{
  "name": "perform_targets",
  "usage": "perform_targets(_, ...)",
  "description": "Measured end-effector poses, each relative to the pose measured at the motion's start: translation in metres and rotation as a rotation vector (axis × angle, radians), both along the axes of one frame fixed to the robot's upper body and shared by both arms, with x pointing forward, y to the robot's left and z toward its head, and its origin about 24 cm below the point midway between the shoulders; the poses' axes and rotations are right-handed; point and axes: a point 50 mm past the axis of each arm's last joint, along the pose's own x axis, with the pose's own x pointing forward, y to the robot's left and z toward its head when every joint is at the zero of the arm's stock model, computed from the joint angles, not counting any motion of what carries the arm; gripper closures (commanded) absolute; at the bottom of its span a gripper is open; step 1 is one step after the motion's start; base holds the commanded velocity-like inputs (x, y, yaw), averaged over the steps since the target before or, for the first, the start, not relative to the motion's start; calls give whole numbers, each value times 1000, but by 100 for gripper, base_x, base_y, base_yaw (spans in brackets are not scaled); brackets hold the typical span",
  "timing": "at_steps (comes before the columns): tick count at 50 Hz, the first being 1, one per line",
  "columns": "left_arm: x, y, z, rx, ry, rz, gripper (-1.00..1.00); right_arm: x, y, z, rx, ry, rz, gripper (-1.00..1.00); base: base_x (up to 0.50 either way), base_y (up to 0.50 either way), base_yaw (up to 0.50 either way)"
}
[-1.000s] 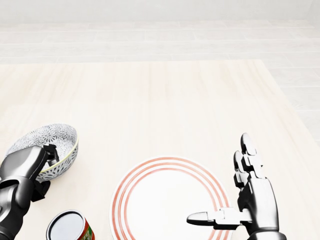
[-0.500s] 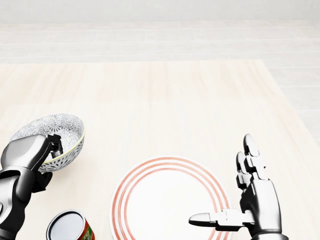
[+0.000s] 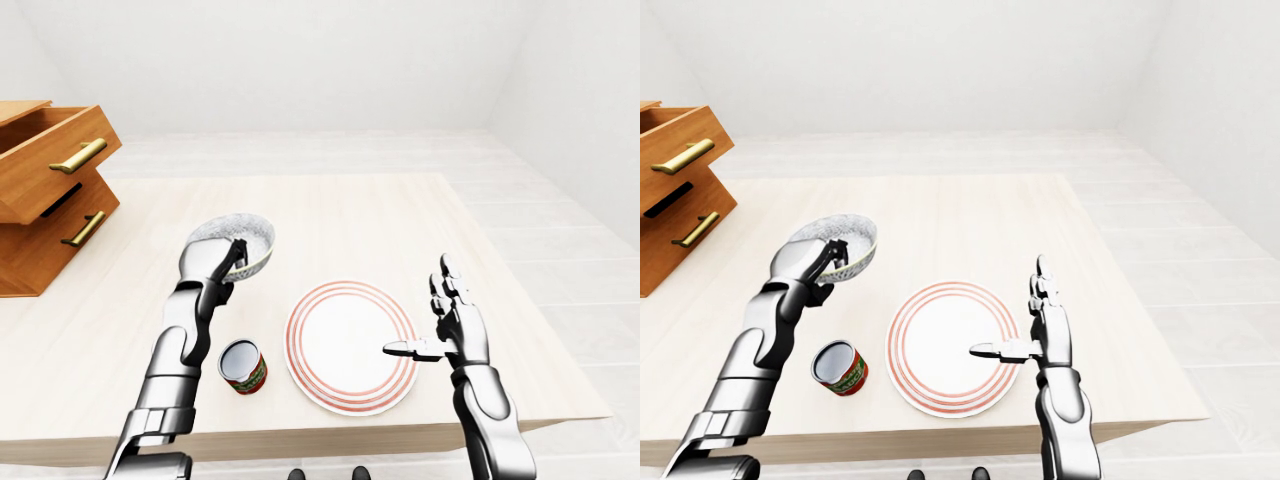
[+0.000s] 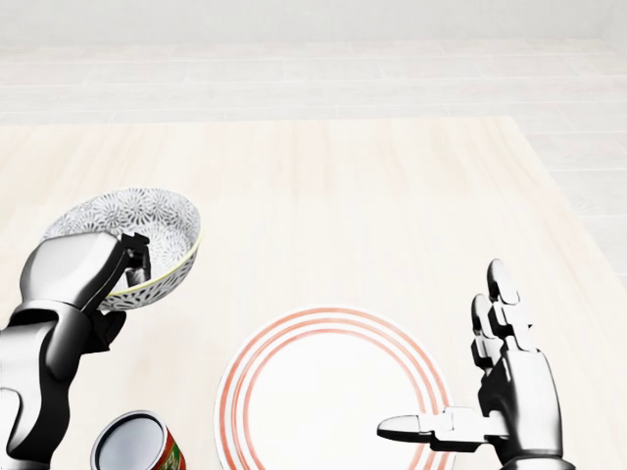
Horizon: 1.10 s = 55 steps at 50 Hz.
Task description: Put the bowl on the plate.
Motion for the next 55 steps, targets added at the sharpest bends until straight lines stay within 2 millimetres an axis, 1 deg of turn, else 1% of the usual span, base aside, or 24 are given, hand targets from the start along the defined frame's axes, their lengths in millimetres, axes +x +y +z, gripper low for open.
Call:
perform_targets(8, -4, -18, 12, 6, -22, -51, 100, -1, -1, -1, 1, 2, -6, -100, 0, 0, 0)
perform_targets(22, -9, -45, 18, 8, -43, -122, 100, -2, -3, -5, 3, 18, -15, -100, 0, 0, 0)
perform_targets(33, -14, -72, 23, 9, -54, -203, 100, -5, -7, -8, 0, 26, -28, -100, 0, 0, 0)
perform_targets(45, -19, -102, 22, 4, -53, -285, 100, -8, -12, -8, -3, 30, -44, -100, 0, 0, 0)
perform_targets(55, -23, -119, 18, -4, -48, -332, 100, -10, -15, -9, -4, 34, -51, -100, 0, 0, 0)
